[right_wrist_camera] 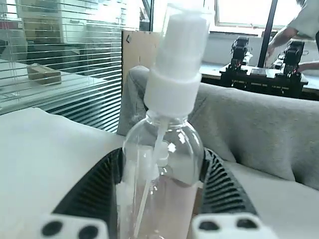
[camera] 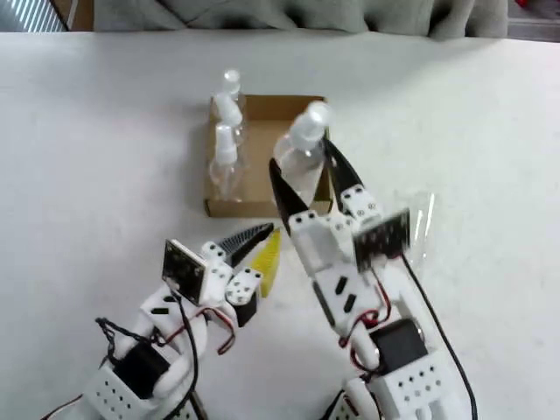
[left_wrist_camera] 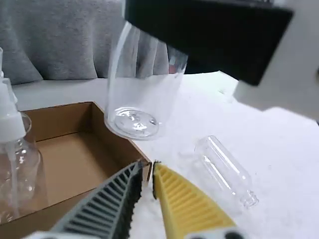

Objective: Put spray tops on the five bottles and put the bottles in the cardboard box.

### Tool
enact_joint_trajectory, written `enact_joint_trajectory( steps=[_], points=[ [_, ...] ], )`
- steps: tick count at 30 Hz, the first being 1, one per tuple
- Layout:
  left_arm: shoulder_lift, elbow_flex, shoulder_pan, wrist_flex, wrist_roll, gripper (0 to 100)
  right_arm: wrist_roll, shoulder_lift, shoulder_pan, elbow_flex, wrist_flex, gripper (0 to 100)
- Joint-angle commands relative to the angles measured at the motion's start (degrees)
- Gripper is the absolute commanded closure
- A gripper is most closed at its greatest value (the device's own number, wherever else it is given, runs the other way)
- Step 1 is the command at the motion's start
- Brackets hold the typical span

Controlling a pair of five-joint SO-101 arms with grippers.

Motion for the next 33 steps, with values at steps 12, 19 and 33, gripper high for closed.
enact_joint_trajectory(
  steps=[12, 19, 33],
  points=[
    [-0.8, 0.5, -2.2, -7.8, 0.5, 98, -6.9, 4.5, -4.4, -6.3, 1.5, 98.2],
    [-0.8, 0.5, -2.4, -7.6, 0.5, 98, -7.6, 3.0, -4.3, -6.4, 9.5, 98.2],
    [-0.8, 0.5, -2.4, -7.5, 0.5, 98, -6.8, -13.5, -6.8, -6.4, 22.9, 98.2]
  ],
)
